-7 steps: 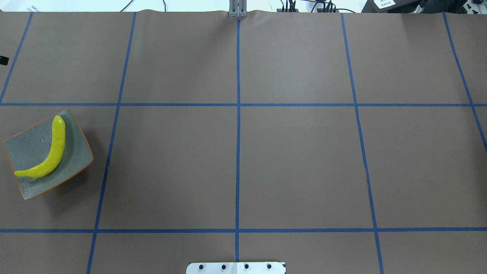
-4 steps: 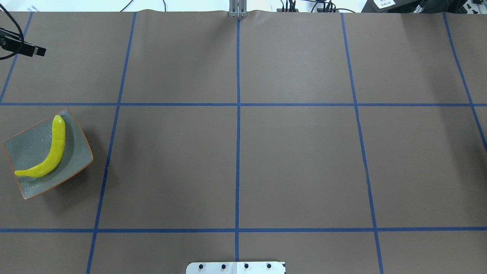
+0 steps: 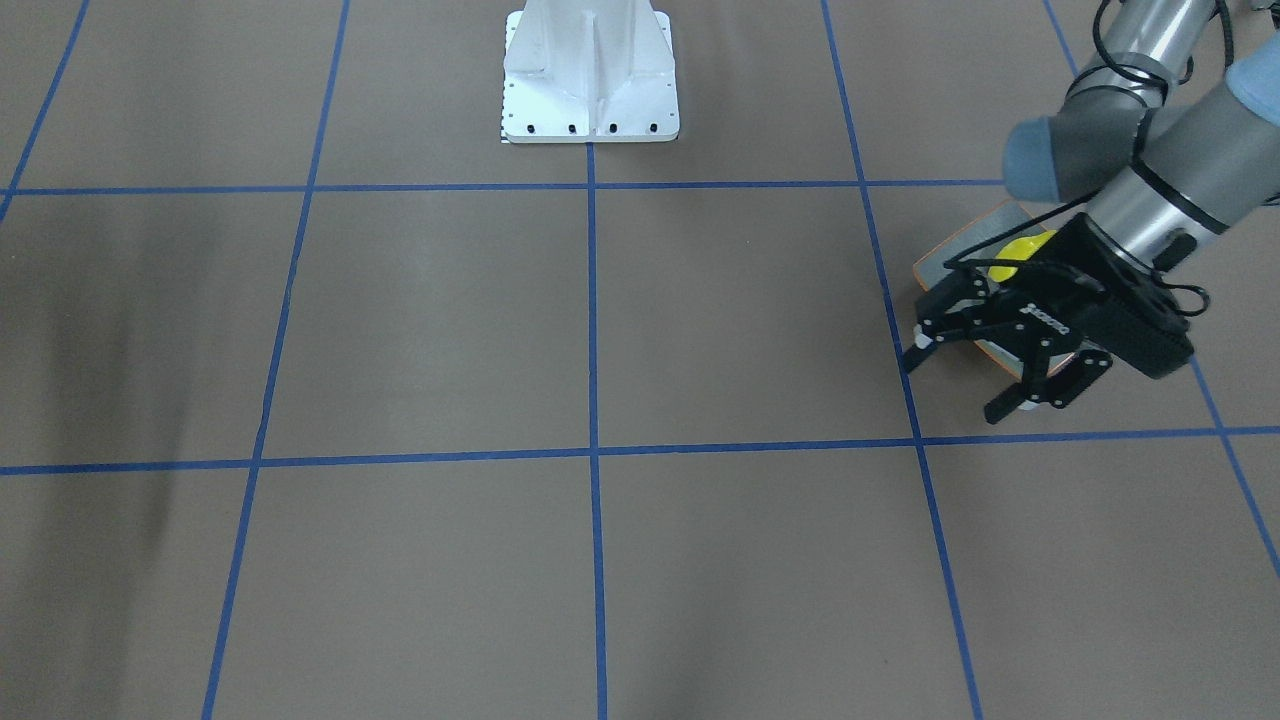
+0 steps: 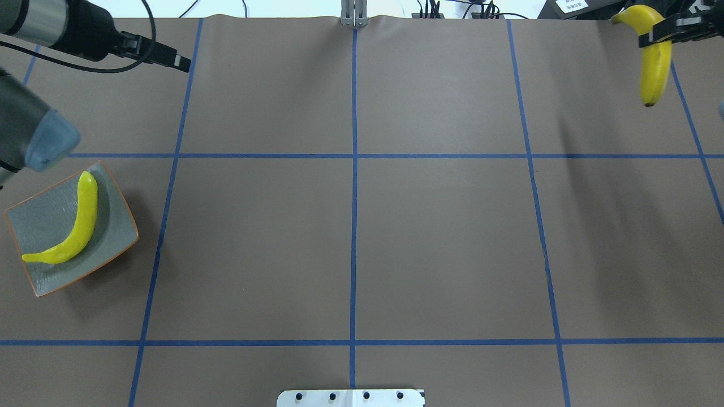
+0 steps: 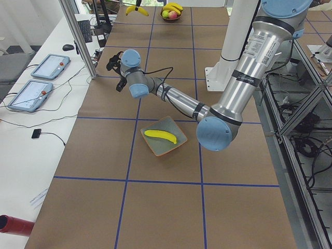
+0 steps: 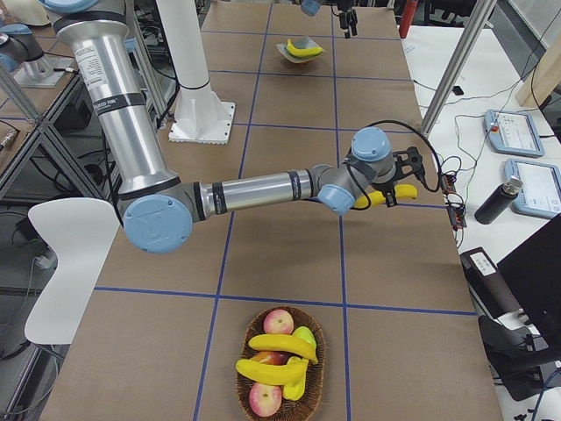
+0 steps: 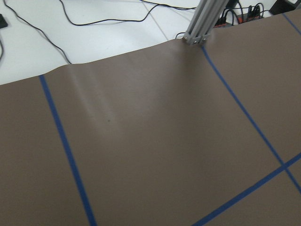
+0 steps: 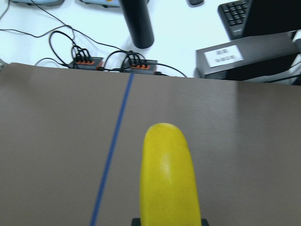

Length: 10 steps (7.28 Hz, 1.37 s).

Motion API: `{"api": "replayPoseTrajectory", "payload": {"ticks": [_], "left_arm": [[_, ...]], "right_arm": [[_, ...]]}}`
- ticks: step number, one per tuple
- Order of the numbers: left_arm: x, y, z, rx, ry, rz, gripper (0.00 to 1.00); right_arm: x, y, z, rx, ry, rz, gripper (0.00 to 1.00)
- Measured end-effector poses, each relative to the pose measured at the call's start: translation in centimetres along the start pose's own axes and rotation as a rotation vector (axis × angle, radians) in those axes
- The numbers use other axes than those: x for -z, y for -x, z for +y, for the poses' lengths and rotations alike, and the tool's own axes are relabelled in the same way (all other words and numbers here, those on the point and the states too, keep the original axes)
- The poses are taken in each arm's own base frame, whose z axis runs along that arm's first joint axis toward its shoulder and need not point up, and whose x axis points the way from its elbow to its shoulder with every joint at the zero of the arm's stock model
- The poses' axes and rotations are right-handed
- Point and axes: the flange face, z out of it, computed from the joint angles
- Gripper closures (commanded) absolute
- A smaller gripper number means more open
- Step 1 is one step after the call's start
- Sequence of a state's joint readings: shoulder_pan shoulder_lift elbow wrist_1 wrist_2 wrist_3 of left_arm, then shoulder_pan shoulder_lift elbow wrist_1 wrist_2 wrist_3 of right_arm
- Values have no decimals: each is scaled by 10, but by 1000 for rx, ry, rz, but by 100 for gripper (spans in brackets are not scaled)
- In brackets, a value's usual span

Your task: Transfer all bananas from basket to plate

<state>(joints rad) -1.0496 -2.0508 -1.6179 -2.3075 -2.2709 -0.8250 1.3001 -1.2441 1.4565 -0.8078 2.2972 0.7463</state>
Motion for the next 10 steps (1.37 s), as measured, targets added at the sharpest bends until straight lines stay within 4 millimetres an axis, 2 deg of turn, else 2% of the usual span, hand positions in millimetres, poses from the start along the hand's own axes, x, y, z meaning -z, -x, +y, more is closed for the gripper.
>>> {"api": "replayPoseTrajectory", "payload": {"ticks": [2, 4, 6, 8, 10], "left_arm": [[-15, -76, -4, 80, -3, 119, 0], [-26, -129, 1, 116, 12, 213, 0], [-37, -165, 13, 111, 37, 276, 0], [-43, -190, 29, 108, 64, 322, 0], [-46, -203, 40, 113, 83, 345, 0]], "right_arm": [[-16, 85, 3, -163, 9, -92, 100], [-30, 180, -4, -378, 58, -178, 100], [-38, 266, 0, -547, 91, -213, 100], [-43, 348, 22, -650, 93, -206, 100], [-47, 398, 49, -668, 88, -223, 100]]}}
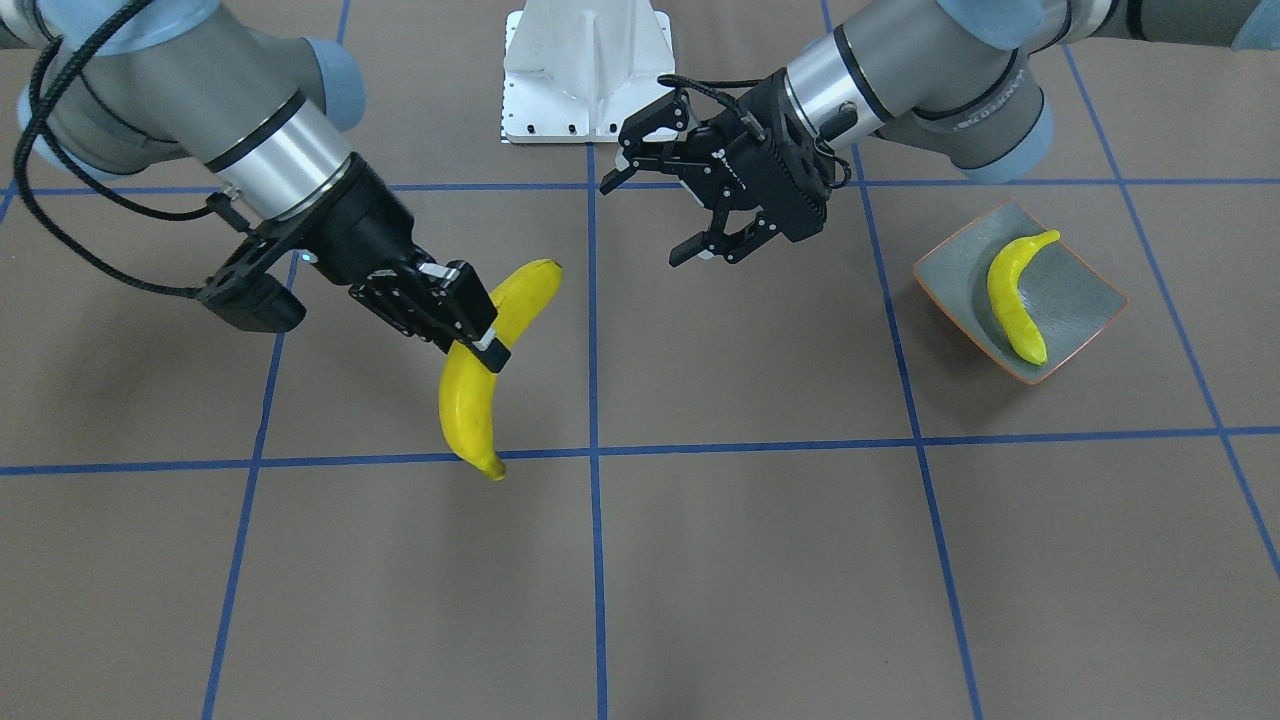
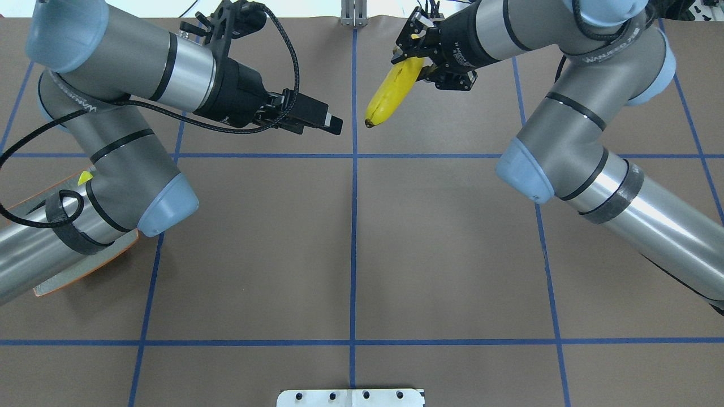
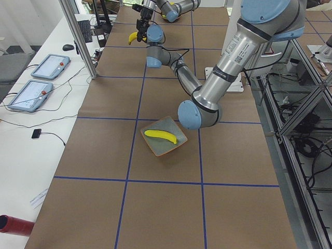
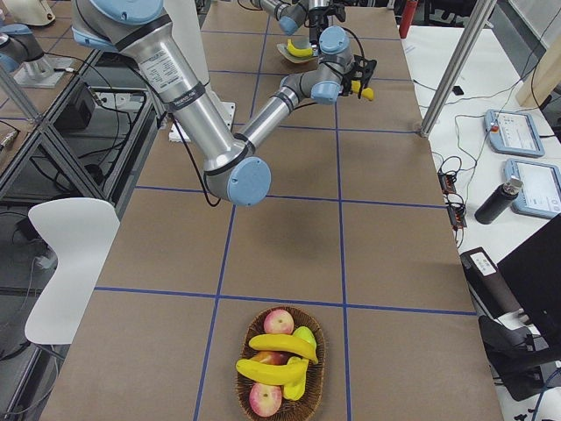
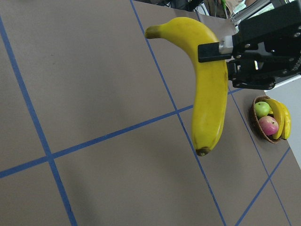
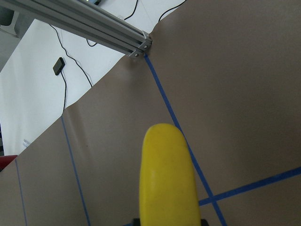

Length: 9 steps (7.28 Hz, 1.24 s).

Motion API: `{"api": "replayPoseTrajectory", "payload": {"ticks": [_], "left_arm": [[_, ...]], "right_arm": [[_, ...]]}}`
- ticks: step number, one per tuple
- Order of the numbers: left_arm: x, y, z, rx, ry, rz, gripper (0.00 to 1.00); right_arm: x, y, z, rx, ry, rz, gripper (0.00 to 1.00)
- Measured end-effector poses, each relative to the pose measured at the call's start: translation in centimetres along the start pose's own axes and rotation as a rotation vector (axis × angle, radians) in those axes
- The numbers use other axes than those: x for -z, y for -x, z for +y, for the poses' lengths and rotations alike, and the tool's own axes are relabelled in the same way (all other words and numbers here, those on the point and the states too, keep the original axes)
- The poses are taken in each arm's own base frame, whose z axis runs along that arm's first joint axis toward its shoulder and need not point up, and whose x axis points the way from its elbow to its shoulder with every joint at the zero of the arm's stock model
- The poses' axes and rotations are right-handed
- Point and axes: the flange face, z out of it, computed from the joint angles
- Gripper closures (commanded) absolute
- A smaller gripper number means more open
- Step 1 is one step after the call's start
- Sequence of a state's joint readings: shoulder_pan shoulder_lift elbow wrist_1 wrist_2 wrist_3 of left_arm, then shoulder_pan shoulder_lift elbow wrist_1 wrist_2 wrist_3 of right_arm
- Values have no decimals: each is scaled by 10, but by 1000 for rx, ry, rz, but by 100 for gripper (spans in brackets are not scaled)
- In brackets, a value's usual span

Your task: Transfer all bananas from basket to plate

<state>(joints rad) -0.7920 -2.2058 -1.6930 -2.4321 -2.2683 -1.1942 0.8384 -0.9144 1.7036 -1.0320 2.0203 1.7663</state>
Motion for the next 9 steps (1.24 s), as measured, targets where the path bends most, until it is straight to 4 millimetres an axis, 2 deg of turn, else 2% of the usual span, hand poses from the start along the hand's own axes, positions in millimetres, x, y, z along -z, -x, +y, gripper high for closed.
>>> {"api": "replayPoseTrajectory", "payload": {"ticks": [2, 5, 7, 9], "left_arm": [[-1, -3, 3, 23, 3, 7, 0], [-4, -5, 5, 32, 9, 9, 2], [-5, -6, 7, 32, 14, 13, 22], [-10, -12, 14, 27, 26, 25, 40]], "right_arm": [[-3, 8, 37, 19, 18, -30, 100], [-1, 13, 69, 42, 43, -63, 100], [-1, 17, 83, 54, 43, -82, 100], [0, 21, 88, 61, 45, -93, 100]]}}
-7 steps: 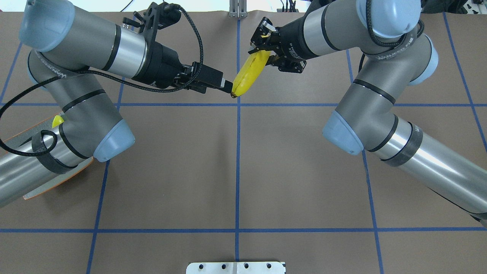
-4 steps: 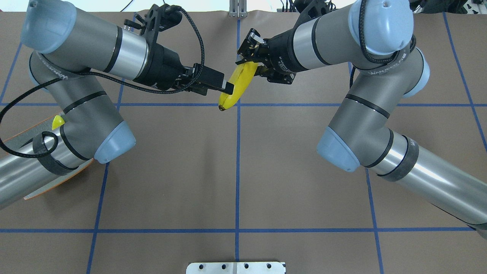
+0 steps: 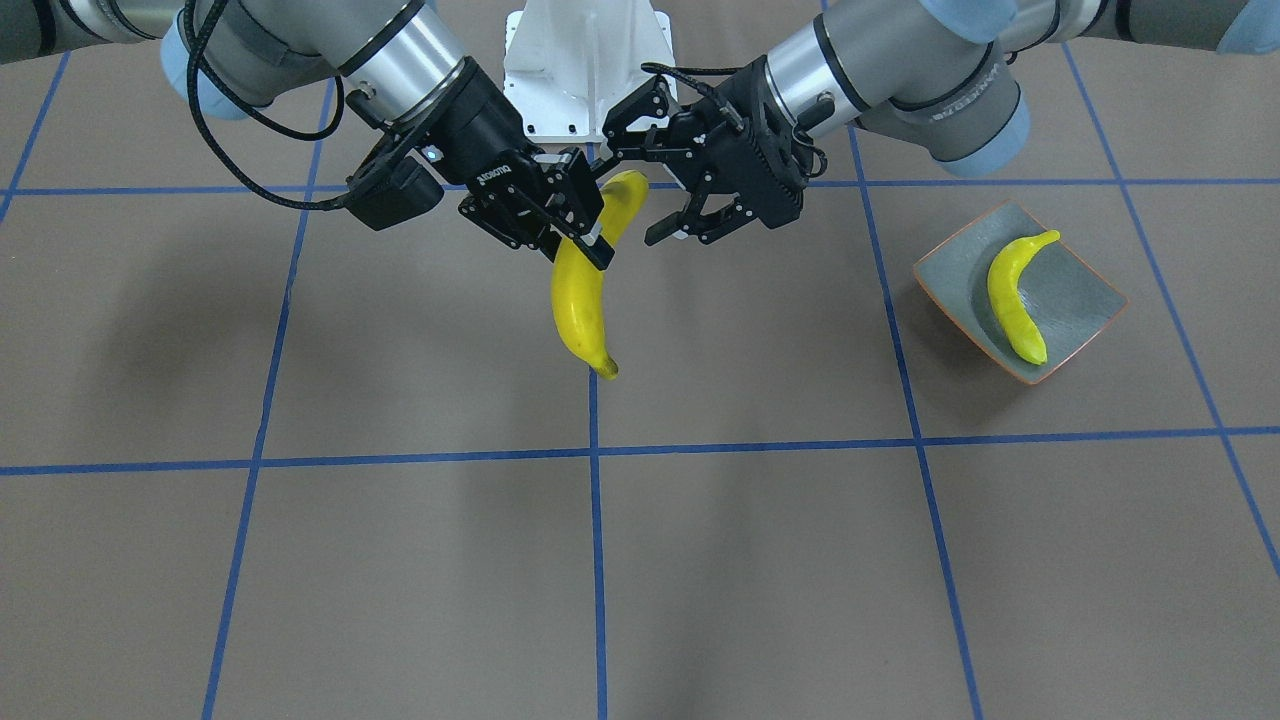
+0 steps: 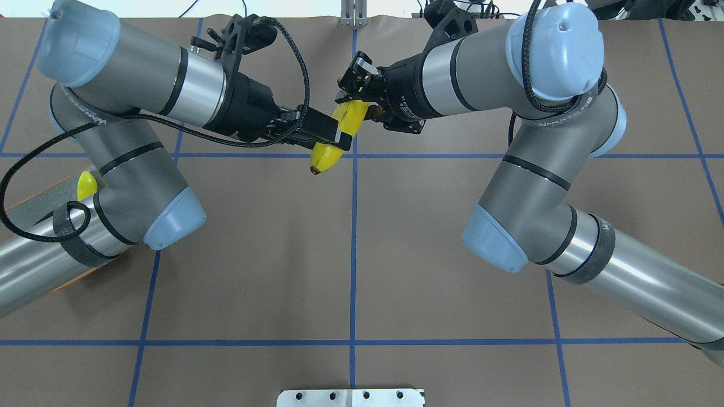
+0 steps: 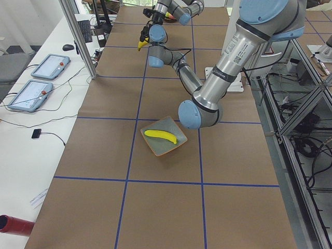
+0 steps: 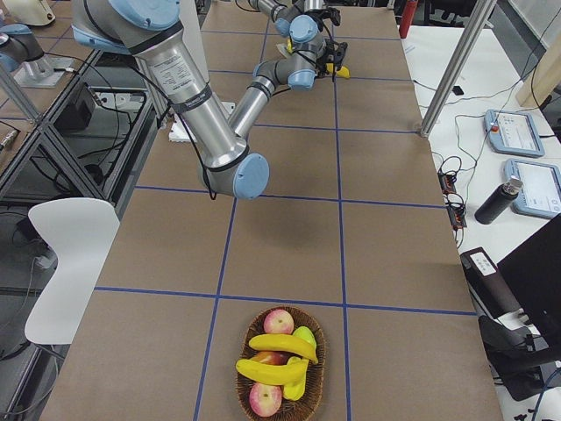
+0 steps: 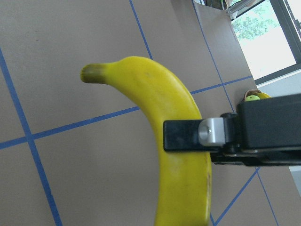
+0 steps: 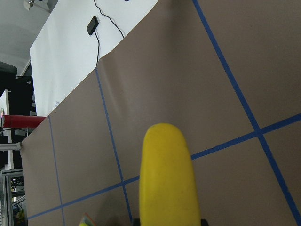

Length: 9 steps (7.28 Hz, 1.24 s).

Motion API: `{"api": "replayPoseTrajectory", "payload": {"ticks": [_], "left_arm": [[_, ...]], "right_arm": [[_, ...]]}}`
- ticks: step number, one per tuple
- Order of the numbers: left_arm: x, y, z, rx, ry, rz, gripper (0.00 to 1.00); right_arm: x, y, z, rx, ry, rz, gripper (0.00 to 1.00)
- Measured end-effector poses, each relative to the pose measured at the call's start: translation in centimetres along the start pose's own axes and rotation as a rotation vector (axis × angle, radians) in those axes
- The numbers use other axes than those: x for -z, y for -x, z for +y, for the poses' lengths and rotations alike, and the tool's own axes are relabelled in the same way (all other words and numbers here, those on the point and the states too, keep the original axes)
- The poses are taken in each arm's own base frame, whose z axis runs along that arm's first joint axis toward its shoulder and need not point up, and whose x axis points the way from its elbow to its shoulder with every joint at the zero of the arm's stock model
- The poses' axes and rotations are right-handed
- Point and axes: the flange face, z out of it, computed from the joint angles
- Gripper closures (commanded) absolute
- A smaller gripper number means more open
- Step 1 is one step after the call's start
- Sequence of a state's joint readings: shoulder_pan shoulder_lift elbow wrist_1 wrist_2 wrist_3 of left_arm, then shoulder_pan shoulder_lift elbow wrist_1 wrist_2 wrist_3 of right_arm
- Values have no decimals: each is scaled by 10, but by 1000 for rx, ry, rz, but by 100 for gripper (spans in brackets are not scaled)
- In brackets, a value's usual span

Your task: Transfer all bananas from basket to plate

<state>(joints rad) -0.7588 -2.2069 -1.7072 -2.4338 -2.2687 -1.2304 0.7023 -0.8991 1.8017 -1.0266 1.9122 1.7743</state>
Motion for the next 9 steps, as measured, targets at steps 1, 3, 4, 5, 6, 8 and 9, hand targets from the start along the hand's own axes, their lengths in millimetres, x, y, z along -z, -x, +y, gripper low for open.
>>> {"api": "replayPoseTrajectory", "payload": {"ticks": [1, 3, 4, 5, 6, 8, 9], "left_arm": [[-4, -3, 5, -3, 9, 8, 74], [-8, -7, 12, -14, 18, 27, 100], [-8, -8, 13, -17, 18, 32, 100], [-7, -7, 15, -12, 18, 32, 100], [-7, -5, 15, 1, 18, 29, 100], [-4, 2, 18, 18, 17, 19, 100], [4, 16, 25, 31, 17, 3, 100]], "right_arm": [[0, 1, 1, 3, 0, -3, 100], [0, 1, 1, 11, 1, -3, 17], [0, 1, 1, 17, 1, -3, 1], [0, 0, 0, 37, -11, -3, 0], [2, 1, -2, 71, -29, -9, 0], [22, 1, -23, 114, -61, -14, 0], [35, -9, -45, 118, -70, 8, 0]]}}
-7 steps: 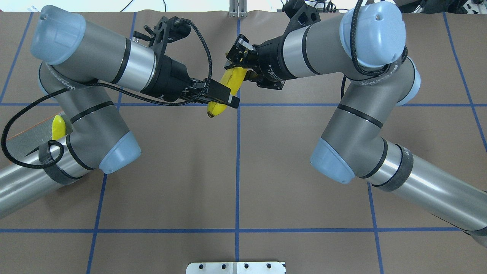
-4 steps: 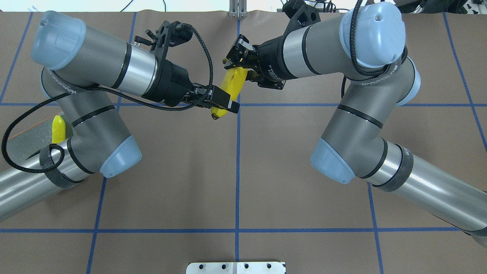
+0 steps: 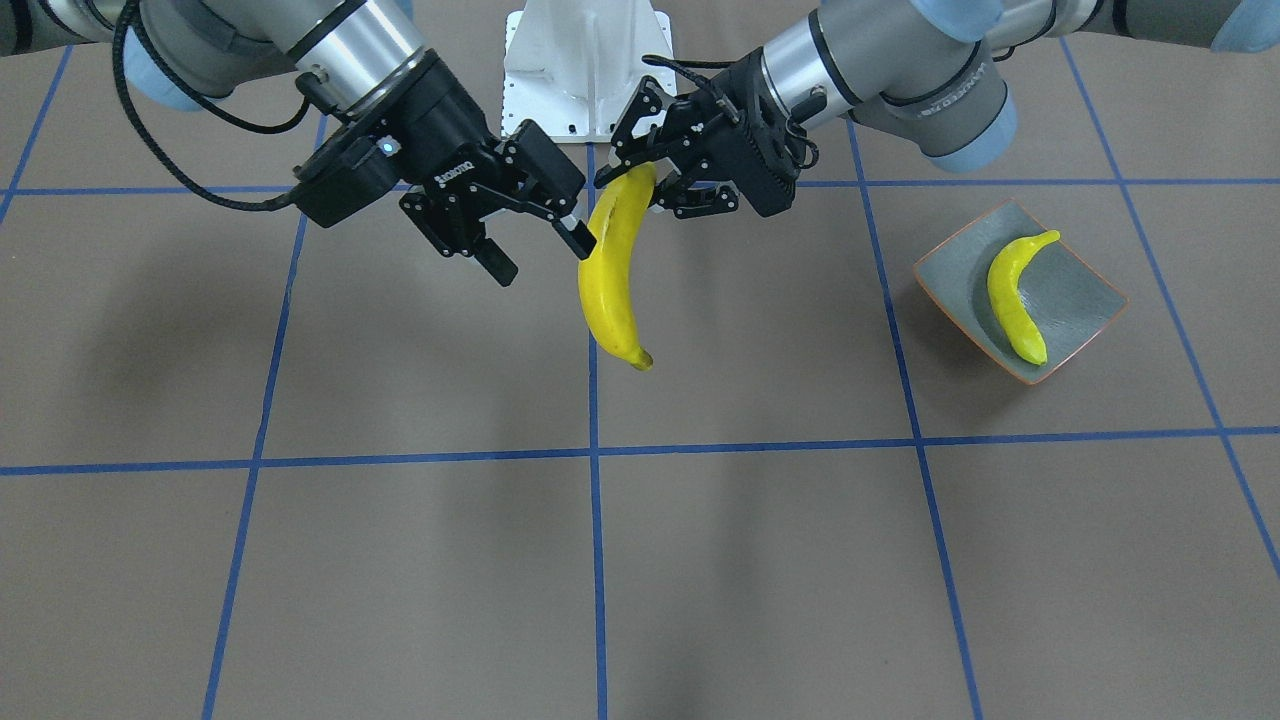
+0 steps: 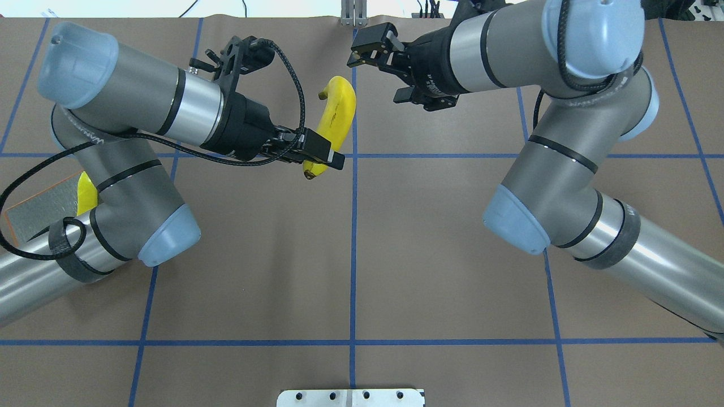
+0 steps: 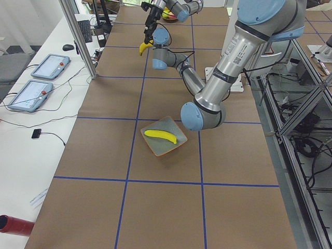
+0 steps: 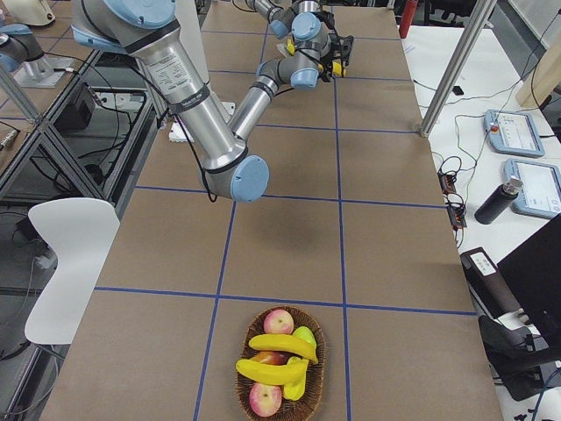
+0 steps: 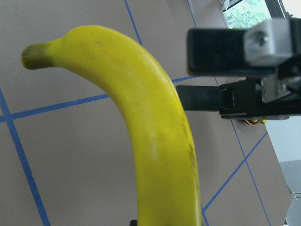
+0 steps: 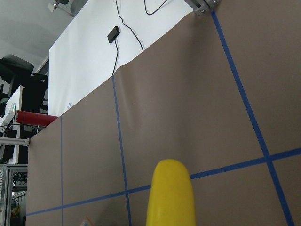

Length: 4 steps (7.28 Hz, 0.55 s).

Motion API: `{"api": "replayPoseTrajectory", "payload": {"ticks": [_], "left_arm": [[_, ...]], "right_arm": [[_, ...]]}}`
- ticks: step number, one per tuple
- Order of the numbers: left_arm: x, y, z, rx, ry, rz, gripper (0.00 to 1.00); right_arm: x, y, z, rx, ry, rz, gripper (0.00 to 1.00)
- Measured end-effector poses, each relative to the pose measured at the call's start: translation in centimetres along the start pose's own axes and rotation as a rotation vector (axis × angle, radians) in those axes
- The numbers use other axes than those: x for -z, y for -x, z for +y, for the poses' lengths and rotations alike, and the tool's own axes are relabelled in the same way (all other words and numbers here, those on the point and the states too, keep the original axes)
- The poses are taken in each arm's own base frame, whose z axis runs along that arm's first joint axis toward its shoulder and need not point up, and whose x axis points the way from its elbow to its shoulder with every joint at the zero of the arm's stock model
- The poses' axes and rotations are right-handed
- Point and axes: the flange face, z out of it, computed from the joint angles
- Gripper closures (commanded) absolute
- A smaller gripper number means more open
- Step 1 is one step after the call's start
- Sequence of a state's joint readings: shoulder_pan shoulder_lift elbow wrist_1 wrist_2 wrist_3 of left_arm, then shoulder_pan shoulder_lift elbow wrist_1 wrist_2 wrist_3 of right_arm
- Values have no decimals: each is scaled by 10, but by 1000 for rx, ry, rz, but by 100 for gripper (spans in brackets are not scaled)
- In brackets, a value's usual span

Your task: Transfer all bananas from basket to plate

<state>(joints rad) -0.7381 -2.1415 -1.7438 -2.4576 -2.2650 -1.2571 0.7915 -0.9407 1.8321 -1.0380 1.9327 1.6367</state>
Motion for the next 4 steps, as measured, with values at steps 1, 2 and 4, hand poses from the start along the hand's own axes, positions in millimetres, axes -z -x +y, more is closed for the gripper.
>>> {"api": "replayPoseTrajectory", "payload": {"ticks": [1, 2, 4], "left_arm": [[14, 19, 11, 15, -4, -24, 100], [36, 42, 25, 34, -15, -55, 100], [83, 90, 56, 35, -26, -128, 100]], "right_arm": [[11, -24, -26, 11, -2, 45, 0], [20, -53, -52, 32, -6, 114, 0], [36, -101, -98, 99, -25, 282, 0]]}}
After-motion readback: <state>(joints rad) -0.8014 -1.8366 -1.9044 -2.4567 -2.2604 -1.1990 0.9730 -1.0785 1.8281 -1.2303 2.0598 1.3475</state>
